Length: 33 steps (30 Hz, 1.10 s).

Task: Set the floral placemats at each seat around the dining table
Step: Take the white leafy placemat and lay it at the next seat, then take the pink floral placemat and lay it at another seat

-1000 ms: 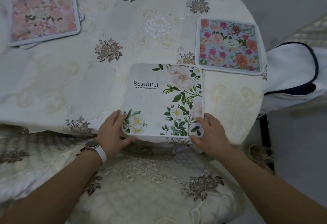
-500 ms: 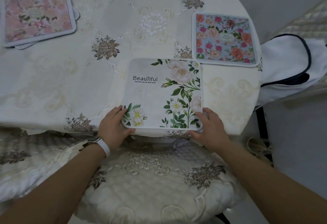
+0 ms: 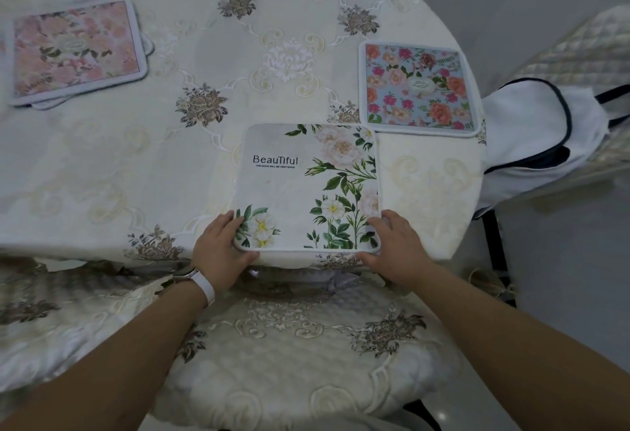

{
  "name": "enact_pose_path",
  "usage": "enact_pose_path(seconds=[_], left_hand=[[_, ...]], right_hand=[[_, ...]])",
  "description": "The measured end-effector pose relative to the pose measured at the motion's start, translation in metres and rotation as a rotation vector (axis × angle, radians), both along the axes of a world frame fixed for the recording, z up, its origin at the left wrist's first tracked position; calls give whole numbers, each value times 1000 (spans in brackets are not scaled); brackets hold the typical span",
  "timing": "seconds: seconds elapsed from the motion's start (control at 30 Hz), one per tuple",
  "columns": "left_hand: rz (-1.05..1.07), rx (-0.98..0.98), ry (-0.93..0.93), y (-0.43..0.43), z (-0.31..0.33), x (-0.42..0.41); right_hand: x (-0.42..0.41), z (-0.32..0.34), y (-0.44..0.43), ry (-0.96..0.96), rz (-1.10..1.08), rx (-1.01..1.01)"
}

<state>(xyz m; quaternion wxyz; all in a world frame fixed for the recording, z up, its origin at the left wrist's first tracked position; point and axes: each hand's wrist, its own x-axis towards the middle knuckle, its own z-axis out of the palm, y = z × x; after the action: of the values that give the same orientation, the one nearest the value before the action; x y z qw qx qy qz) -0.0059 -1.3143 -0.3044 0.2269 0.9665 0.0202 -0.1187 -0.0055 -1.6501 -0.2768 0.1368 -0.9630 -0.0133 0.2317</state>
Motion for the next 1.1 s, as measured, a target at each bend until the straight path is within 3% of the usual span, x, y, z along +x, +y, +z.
enact_pose_path(seconds=[0.17, 0.37, 0.6, 1.1], left_hand=[[31, -145, 23, -4, 24, -3], [-60, -95, -205, -9, 70, -8], [-67, 79, -282, -2, 115, -33], [310, 222, -267, 59, 180, -206]], right_hand=[[3, 28, 7, -32, -30, 39], [2, 68, 21, -187, -18, 37], [-4, 93, 39, -248, 163, 69], [-54, 141, 159, -359, 734, 186]])
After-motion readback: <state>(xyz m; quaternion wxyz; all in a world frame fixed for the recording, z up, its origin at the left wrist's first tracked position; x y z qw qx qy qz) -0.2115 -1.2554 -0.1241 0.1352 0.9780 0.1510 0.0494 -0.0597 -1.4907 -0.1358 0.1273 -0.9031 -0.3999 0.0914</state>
